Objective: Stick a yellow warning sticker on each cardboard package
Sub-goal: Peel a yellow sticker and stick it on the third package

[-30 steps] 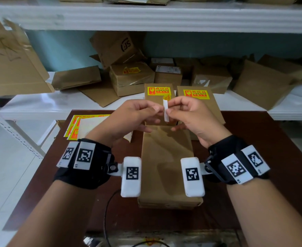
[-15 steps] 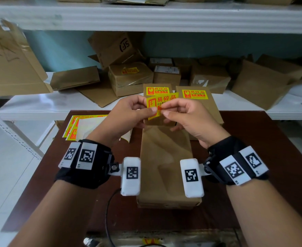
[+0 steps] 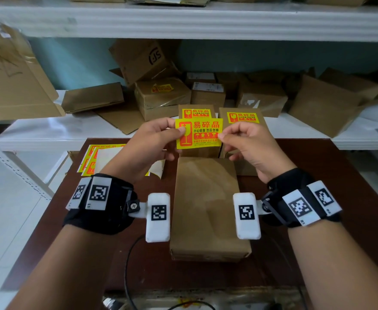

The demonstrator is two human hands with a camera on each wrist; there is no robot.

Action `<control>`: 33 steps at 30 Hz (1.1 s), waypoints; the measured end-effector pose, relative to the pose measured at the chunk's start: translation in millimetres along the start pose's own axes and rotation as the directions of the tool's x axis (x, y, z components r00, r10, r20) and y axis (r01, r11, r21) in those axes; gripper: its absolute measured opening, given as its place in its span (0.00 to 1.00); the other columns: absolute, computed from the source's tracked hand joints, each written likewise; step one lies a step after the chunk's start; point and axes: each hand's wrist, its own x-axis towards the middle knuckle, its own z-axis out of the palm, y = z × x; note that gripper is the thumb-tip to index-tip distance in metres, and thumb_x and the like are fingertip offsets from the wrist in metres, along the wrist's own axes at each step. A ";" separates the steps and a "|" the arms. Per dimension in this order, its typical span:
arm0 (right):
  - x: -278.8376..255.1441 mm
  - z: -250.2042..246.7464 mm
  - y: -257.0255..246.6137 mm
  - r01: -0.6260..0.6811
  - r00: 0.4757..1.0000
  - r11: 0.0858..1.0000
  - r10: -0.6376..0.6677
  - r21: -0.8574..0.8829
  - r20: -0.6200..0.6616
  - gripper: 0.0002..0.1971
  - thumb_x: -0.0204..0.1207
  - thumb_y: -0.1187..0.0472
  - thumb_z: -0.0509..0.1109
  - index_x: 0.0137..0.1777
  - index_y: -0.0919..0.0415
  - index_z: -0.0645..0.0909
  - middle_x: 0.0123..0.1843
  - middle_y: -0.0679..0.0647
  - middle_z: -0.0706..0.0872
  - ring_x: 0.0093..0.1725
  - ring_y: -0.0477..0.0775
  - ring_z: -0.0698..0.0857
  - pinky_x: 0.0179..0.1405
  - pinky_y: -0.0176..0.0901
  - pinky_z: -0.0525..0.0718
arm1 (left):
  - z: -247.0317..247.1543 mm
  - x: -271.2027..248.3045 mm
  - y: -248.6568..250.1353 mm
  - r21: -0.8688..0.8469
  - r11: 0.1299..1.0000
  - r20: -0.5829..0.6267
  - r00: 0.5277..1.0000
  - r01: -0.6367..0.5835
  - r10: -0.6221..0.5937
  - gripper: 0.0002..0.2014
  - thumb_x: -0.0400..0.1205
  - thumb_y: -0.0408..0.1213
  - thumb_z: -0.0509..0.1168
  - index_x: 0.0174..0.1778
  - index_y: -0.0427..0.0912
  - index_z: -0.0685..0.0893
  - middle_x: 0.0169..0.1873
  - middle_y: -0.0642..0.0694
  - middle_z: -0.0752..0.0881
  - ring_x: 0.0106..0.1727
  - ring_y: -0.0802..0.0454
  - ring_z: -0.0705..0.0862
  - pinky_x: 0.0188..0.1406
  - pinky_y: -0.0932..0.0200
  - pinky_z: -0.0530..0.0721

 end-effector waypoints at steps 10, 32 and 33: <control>-5.4 -5.3 1.9 -0.078 0.997 0.997 0.078 -0.008 0.028 0.03 0.80 0.62 0.75 0.44 0.57 0.87 0.37 0.51 0.86 0.36 0.47 0.83 0.29 0.38 0.84 | -1.1 3.9 -5.1 0.082 0.995 -0.116 0.992 0.054 -0.045 0.03 0.82 0.38 0.72 0.44 0.48 0.85 0.39 0.38 0.85 0.26 0.55 0.74 0.24 0.61 0.70; -13.9 -13.9 24.6 -0.190 0.977 0.979 0.196 -0.078 0.081 0.13 0.74 0.64 0.81 0.58 0.58 0.86 0.46 0.55 0.92 0.26 0.38 0.81 0.28 0.39 0.84 | 4.3 3.2 -22.5 0.285 0.946 -0.064 0.988 0.153 -0.141 0.04 0.81 0.39 0.73 0.42 0.46 0.85 0.35 0.42 0.79 0.27 0.55 0.74 0.23 0.62 0.69; -14.3 -14.8 24.6 -0.196 0.975 0.976 0.204 -0.092 0.088 0.15 0.74 0.63 0.81 0.60 0.57 0.85 0.48 0.57 0.93 0.26 0.38 0.81 0.29 0.39 0.84 | 4.9 3.0 -22.6 0.289 0.944 -0.060 0.987 0.160 -0.149 0.03 0.81 0.39 0.73 0.43 0.45 0.86 0.35 0.41 0.79 0.28 0.55 0.74 0.23 0.62 0.69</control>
